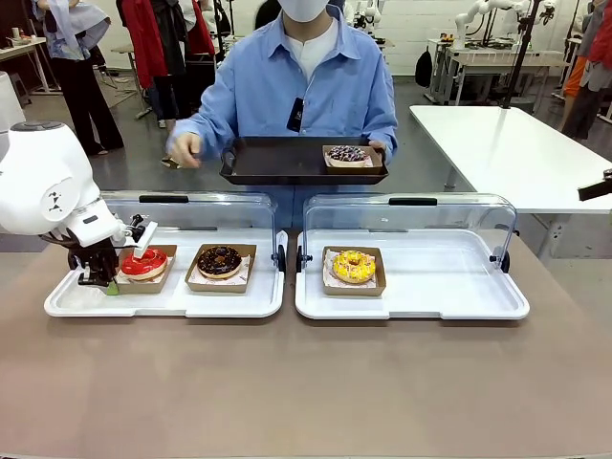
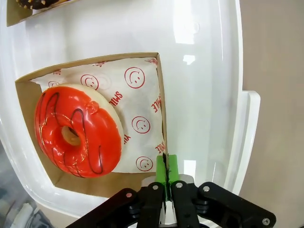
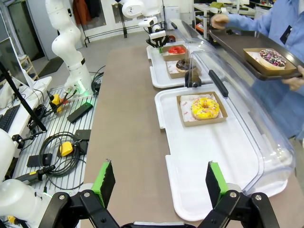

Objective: Provide the desired donut to the person.
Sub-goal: Pick up and lift the Paper togo box containing the Donut pointed at by the person.

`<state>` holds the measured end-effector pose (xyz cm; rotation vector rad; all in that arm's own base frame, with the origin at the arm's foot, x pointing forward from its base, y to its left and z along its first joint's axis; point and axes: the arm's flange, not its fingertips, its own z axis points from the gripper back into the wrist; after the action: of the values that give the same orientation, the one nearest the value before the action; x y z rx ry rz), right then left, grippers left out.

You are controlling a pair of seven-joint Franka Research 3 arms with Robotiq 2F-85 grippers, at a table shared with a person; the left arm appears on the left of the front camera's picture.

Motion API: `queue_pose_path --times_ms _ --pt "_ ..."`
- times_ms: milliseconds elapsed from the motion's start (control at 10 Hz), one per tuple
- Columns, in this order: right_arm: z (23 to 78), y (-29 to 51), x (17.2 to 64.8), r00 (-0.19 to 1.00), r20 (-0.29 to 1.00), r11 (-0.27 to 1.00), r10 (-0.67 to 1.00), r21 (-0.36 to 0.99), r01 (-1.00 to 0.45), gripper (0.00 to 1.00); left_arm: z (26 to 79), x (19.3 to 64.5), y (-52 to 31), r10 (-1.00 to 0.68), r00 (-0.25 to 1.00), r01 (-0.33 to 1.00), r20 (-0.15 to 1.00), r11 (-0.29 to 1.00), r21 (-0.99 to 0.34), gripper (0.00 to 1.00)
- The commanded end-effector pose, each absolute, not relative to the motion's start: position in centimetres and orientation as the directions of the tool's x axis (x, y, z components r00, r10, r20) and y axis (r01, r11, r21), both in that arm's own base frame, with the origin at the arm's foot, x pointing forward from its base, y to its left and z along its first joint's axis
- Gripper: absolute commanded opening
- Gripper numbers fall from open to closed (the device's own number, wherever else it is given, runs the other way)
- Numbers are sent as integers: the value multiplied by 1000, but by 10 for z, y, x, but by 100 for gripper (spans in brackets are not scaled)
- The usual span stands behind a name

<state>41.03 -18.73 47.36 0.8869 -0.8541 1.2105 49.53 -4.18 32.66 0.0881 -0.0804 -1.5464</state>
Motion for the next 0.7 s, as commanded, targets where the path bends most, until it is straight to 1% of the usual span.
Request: queue_pose_path --times_ms 0,200,300,400,600 --pt "474 -187 410 146 908 122 393 106 -987 100 330 497 -38 -1000 7 996 -16 5 89 0" --pt "474 -187 410 146 908 122 393 106 -987 100 340 492 -35 -1000 -13 998 -11 -13 67 0" --pt "474 -187 410 146 908 122 393 106 -987 100 358 479 -37 -999 -30 997 -17 -31 67 0" --pt "474 -187 410 146 908 122 393 106 -987 100 385 462 -36 -999 -42 998 -28 -43 41 0" --pt "474 -187 410 146 908 122 393 106 -987 100 439 415 -33 -998 -22 1000 -63 -21 -17 0"
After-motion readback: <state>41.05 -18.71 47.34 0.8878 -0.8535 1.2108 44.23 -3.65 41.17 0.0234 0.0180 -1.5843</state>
